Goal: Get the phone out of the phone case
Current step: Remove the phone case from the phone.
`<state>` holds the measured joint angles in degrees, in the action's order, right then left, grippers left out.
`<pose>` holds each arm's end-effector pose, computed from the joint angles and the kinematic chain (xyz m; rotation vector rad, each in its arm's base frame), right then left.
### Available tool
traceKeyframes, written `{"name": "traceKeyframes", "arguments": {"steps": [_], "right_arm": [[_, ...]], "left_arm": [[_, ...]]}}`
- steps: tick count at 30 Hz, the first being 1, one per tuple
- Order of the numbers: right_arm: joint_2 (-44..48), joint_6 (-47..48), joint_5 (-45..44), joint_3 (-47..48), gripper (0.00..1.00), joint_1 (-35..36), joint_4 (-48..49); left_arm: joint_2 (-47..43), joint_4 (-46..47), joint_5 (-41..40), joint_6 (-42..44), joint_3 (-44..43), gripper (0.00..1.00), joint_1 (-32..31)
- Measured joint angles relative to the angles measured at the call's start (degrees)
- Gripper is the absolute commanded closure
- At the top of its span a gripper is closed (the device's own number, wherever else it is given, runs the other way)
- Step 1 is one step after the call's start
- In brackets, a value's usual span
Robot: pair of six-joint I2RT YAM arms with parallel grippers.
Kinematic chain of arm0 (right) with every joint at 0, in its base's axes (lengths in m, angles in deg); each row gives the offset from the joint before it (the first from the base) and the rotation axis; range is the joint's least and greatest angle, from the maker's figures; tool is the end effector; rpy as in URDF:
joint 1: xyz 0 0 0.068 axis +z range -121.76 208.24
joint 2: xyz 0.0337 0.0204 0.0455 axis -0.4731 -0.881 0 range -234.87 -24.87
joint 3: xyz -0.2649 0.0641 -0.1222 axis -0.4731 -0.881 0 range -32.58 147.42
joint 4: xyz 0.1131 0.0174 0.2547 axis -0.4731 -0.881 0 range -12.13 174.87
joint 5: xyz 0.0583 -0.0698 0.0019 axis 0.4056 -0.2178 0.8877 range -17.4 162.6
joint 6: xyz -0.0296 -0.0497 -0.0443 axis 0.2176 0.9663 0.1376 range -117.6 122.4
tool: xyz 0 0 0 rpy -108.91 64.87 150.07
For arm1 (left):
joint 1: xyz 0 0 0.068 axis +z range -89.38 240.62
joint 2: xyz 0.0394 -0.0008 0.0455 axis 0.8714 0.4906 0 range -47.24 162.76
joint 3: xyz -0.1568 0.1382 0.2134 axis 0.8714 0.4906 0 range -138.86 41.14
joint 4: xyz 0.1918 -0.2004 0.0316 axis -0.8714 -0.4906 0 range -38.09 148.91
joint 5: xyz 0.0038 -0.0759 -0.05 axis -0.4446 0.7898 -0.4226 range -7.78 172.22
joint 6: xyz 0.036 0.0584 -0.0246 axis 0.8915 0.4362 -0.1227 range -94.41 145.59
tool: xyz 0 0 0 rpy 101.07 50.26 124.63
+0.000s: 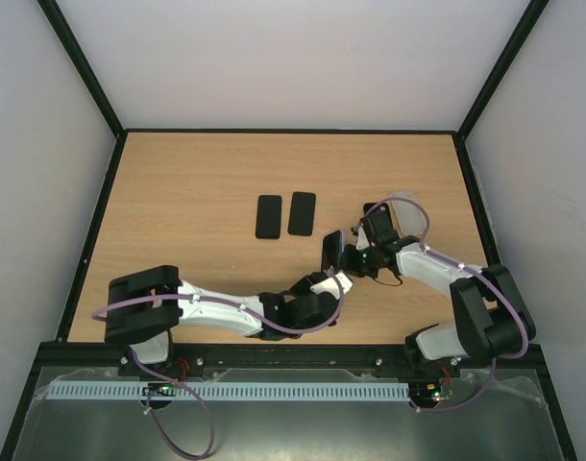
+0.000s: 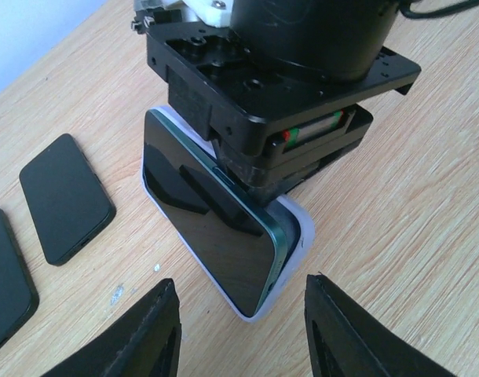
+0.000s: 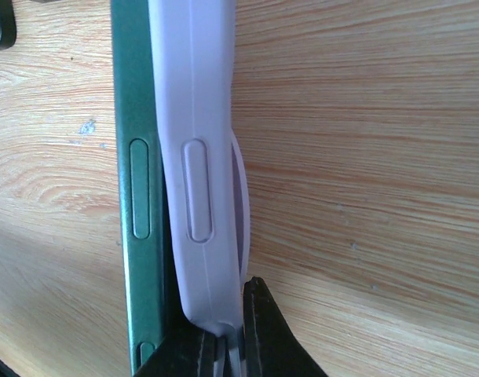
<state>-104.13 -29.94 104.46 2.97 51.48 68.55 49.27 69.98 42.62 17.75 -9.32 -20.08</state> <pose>0.2270 0.1323 0.1514 0.0086 2.7597 1.0381 0.0992 -0.3670 0.1847 0.8860 1.8317 -0.2115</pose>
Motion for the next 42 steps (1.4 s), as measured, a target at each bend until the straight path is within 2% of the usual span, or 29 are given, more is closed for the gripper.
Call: {"name": "traceKeyframes", "arguments": {"steps": [5, 12, 20, 29, 42], "right_arm": [[-0.5, 0.2, 0.4, 0.4, 0.98, 0.0, 0.0], [-0.5, 0.2, 0.5, 0.4, 0.98, 0.0, 0.0], [-0.4, 0.2, 0.7, 0.4, 0.98, 0.0, 0.1], [-0.3, 0.2, 0.9, 0.4, 0.98, 0.0, 0.1], [0.8, 0.1, 0.9, -0.2, 0.98, 0.0, 0.6]], "left_arm": [[2.1, 0.7, -0.8, 0.9, -0.1, 0.50, -0.1], [8.6, 1.3, -4.3, 2.1, -3.6, 0.56, -0.3], [10.3, 1.6, -7.1, 2.9, -4.4, 0.60, 0.3], [13.4, 1.6, -8.6, 3.7, -5.1, 0.56, 0.8], [13.5, 2.5, -9.9, 3.8, -5.5, 0.53, 1.4]]}}
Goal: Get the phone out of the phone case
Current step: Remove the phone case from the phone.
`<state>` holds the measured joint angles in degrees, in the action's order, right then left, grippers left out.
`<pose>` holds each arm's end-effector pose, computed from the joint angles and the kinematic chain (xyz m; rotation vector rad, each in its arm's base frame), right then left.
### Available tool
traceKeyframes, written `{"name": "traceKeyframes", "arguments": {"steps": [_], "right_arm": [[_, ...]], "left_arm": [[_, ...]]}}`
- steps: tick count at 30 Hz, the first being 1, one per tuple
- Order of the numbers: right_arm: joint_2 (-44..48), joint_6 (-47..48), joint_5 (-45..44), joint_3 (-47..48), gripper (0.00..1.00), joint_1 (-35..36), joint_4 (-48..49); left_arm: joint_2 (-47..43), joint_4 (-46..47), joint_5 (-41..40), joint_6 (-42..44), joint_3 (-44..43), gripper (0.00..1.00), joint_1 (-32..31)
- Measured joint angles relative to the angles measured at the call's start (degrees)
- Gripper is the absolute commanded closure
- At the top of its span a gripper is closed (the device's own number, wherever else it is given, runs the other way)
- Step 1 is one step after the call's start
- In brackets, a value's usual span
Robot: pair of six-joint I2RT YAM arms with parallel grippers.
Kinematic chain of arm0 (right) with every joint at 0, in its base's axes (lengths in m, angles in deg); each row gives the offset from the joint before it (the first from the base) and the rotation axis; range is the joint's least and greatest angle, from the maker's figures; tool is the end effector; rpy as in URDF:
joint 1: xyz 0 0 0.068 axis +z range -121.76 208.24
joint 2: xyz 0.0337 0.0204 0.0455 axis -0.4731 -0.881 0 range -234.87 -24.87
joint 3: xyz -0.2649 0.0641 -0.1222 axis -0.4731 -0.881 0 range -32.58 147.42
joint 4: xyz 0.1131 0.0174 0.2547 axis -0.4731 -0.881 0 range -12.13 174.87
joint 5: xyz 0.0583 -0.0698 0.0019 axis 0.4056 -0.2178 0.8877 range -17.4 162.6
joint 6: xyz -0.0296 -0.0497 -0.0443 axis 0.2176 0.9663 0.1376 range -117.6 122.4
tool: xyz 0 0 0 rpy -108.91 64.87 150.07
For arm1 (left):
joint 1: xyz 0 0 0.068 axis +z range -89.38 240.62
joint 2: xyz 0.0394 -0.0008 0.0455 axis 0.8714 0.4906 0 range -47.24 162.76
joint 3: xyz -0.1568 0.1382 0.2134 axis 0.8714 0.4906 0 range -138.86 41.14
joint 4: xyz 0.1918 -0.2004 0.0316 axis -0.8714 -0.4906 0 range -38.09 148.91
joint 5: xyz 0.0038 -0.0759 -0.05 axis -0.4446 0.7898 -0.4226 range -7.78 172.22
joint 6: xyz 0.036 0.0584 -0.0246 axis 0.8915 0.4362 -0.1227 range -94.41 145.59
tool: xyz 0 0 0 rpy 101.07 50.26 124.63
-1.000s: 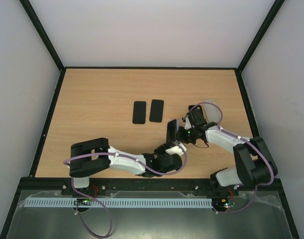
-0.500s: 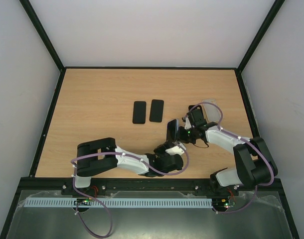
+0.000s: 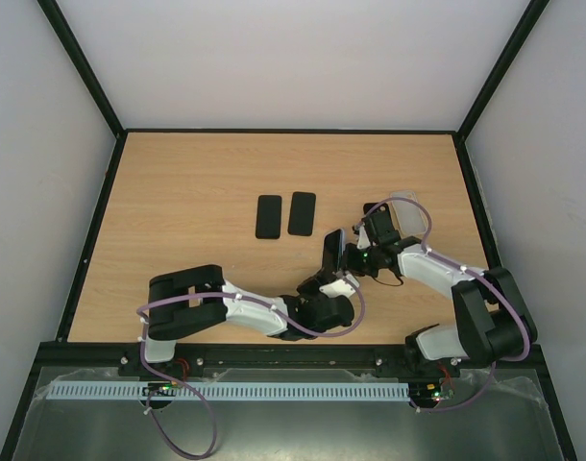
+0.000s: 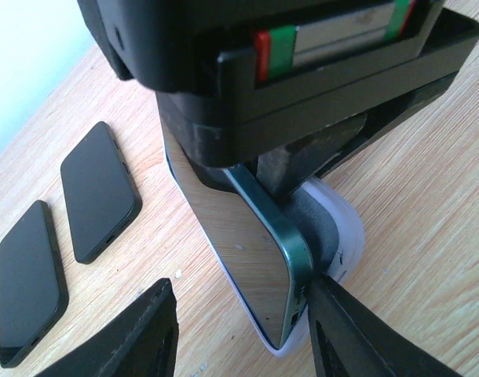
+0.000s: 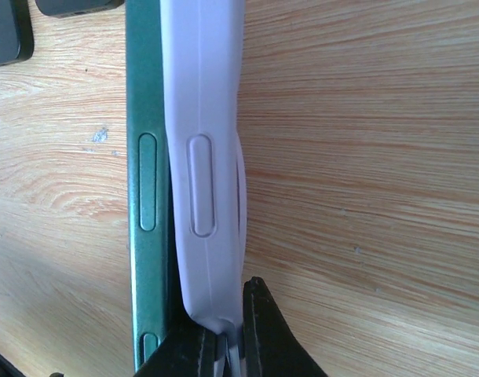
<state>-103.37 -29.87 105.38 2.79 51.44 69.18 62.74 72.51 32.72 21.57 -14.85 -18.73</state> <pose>0.2265 0.1328 0.1548 -0.0076 2.7380 1.0647 0.1209 -0.3938 0.1350 0.8679 1.8084 0.0724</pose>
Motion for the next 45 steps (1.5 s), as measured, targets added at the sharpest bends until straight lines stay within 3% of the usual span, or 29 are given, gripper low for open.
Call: {"name": "traceKeyframes", "arguments": {"steps": [10, 23, 33, 39, 45], "right_arm": [[0.6, -0.1, -0.2, -0.3, 0.98, -0.4, 1.4], [1.0, -0.4, 0.3, -0.4, 0.98, -0.4, 3.4], [1.0, -0.5, 0.9, -0.4, 0.98, -0.3, 4.0], [1.2, -1.3, 1.1, -0.3, 0.98, -0.3, 5.8], [1.2, -1.5, 1.7, -0.2, 0.98, -0.3, 7.0]], "left_arm": [[0.0, 1.8, 0.2, 2.0, 0.0, 0.57, 0.8], [-2.8, 5.4, 7.6, -0.7, 2.1, 0.59, 4.7], [-1.7, 2.8, 3.0, -0.1, 0.9, 0.64, 3.9], [1.1, 0.2, -4.1, -1.5, -1.7, 0.78, 3.1], [1.1, 0.3, -4.5, -2.2, -1.8, 0.92, 3.0]]}}
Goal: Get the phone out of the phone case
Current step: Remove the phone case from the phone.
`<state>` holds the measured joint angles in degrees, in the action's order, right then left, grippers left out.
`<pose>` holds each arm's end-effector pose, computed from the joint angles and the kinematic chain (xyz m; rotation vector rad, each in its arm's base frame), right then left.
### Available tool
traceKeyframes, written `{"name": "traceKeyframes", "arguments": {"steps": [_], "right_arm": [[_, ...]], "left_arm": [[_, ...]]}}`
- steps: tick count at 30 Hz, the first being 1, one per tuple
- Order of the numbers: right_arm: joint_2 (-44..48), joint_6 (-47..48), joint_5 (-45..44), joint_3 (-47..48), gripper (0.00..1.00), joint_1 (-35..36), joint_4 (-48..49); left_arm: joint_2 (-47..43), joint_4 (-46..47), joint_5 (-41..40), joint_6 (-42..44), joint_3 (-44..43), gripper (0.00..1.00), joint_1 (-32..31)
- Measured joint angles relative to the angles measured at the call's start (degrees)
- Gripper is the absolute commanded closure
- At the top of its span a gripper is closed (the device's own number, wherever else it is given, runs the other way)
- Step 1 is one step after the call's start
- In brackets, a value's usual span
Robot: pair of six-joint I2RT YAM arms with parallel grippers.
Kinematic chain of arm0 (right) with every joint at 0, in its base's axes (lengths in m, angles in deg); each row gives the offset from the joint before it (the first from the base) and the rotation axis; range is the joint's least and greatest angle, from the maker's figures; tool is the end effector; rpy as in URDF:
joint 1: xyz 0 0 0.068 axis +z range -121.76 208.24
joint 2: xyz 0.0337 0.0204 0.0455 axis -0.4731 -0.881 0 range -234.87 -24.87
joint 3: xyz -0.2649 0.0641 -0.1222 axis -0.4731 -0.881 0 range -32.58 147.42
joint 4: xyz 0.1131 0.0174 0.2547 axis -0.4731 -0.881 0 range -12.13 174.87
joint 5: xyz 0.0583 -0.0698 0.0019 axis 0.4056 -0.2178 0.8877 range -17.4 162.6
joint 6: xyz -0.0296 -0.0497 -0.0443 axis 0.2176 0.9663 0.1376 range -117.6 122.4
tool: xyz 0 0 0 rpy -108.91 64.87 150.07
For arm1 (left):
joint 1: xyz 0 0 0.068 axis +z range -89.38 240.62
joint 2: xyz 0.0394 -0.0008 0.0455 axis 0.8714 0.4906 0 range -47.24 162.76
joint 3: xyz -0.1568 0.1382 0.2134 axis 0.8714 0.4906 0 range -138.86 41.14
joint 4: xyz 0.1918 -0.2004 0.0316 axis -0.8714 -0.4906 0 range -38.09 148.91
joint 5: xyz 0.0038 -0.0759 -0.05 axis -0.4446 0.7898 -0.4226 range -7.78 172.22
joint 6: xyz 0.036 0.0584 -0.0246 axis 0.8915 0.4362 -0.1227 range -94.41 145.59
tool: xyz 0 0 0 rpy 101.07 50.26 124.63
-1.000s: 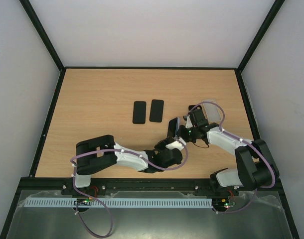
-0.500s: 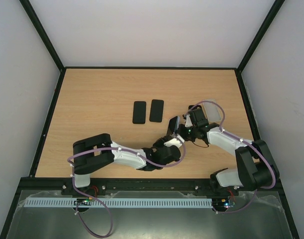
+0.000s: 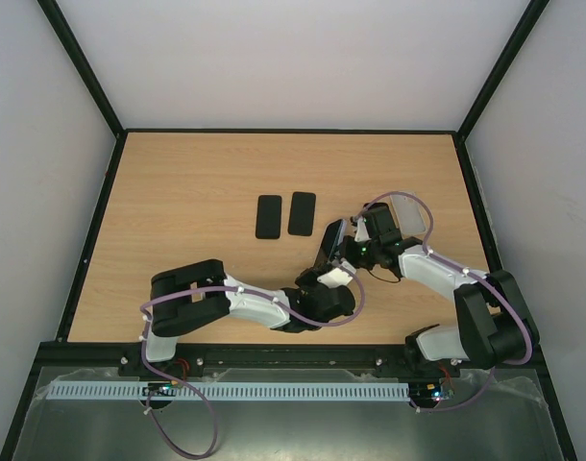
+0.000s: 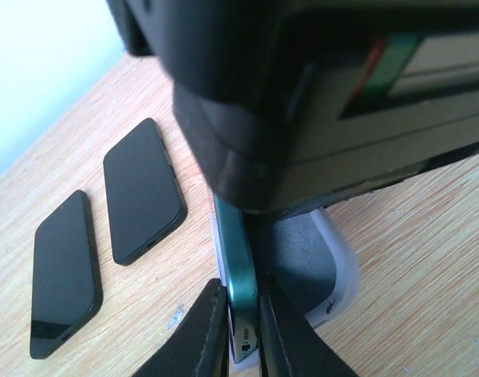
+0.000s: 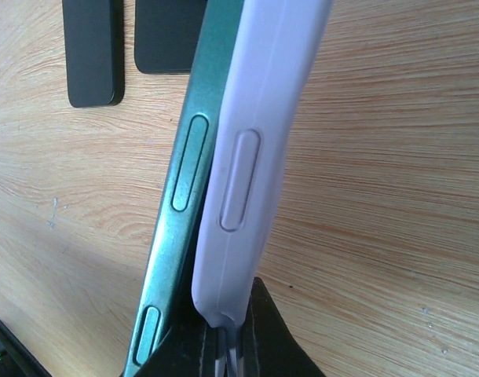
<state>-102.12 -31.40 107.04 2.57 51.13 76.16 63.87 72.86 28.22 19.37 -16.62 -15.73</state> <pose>0.2357 0.1367 0.1685 -0.0383 2.6013 1.1423 0.1456 -0.3918 0.1392 0.7175 1.8191 0.1349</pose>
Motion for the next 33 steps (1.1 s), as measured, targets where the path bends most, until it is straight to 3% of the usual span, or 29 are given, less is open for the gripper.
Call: {"name": "traceKeyframes", "arguments": {"steps": [3, 16, 23, 33], "right_arm": [[0.0, -0.1, -0.1, 0.0, 0.98, 0.1, 0.2], [3.8, 0.0, -0.7, 0.3, 0.98, 1.7, -0.2], [4.2, 2.9, -13.0, 0.2, 0.98, 0.2, -5.2], [9.4, 7.0, -15.9, -0.1, 0.98, 0.2, -4.8]], "left_arm": [[0.0, 0.0, 0.1, -0.6, 0.0, 0.97, 0.0], [-9.3, -1.6, 3.7, -5.8, 4.6, 0.97, 0.8], [-20.3, -4.5, -0.5, -9.6, 6.8, 0.98, 1.9], [-25.8, -10.4, -3.3, -9.3, 9.6, 0.98, 5.3]]}}
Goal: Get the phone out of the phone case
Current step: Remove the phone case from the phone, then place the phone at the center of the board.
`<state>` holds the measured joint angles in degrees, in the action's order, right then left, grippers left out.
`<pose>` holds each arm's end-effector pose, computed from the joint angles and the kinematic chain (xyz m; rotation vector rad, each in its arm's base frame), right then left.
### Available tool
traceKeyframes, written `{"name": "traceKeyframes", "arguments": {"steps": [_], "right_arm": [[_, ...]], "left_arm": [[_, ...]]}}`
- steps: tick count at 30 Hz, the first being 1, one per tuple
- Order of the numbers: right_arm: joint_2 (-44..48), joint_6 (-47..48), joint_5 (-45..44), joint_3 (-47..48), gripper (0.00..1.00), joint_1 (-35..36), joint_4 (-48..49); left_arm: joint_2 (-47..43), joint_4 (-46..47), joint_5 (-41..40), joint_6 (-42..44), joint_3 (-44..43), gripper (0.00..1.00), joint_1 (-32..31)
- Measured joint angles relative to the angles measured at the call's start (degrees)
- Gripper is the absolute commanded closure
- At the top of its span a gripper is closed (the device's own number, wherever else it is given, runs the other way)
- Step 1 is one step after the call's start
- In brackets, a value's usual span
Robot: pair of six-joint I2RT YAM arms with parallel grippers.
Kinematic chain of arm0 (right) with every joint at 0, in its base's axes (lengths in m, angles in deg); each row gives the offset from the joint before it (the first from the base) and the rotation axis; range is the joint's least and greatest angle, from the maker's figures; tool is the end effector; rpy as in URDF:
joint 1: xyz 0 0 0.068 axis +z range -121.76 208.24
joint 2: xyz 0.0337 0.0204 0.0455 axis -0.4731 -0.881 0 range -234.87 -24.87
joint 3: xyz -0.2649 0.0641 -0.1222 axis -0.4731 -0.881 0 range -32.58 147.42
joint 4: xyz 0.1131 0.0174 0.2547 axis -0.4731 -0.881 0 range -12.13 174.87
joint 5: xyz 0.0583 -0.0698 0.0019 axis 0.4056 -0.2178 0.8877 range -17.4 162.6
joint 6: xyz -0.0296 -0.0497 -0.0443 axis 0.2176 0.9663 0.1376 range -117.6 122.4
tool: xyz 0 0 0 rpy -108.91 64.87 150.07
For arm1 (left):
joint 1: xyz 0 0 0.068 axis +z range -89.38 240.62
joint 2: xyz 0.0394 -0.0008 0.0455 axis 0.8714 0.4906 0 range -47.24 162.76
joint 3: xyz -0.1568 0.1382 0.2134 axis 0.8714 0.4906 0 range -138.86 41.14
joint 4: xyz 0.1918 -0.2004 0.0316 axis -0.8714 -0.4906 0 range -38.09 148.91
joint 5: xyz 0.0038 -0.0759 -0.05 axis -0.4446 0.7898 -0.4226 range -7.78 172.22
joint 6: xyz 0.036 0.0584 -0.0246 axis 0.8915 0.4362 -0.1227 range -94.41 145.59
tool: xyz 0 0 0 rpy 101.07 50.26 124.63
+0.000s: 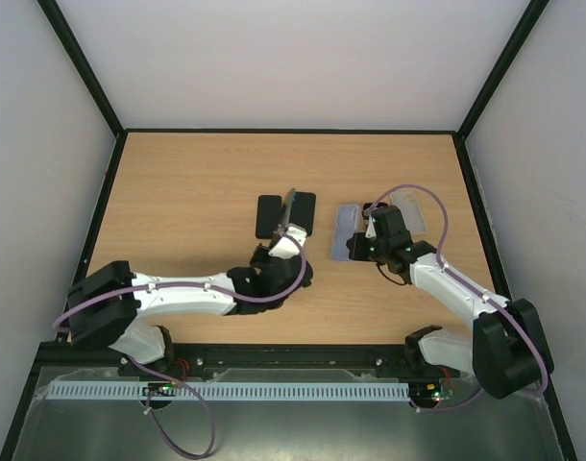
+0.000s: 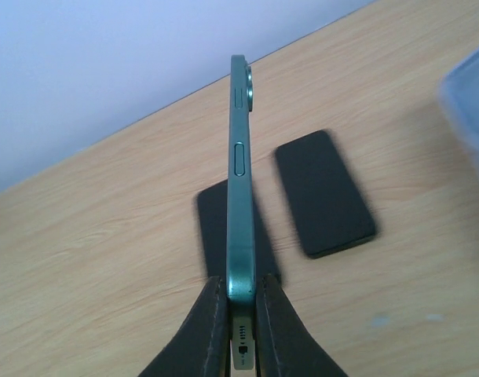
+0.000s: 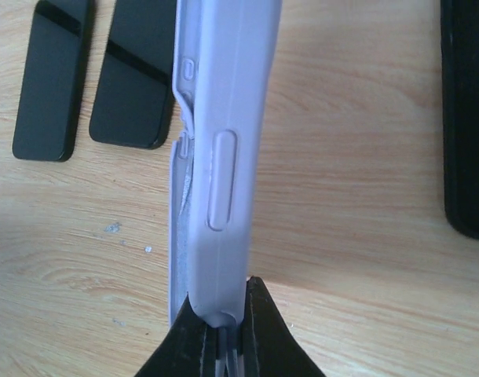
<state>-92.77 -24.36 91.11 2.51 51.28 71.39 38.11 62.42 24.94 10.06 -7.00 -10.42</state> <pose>0.2279 0.1179 0.1952 -0.0812 2.4720 0.7815 0.1560 -0.2972 0.2321 0.3729 1.8383 0.0552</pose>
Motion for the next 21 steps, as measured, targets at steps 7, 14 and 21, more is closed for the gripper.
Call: {"name": "traceKeyframes", "arguments": {"steps": [7, 14, 21], "right_arm": [[-1.0, 7.6, -1.8, 0.0, 0.98, -0.2, 4.5], [-3.1, 11.2, 1.3, 0.8, 0.98, -0.4, 4.6], [-3.1, 11.8, 2.4, 0.8, 0.98, -0.6, 4.7]], "left_arm": [[-2.8, 2.1, -3.6, 10.8, 8.0, 0.98, 9.1], [-0.4, 10.6, -2.0, 20.4, 12.6, 0.98, 17.0], [7.1, 20.4, -1.2, 30.1, 12.5, 0.98, 19.6]]}}
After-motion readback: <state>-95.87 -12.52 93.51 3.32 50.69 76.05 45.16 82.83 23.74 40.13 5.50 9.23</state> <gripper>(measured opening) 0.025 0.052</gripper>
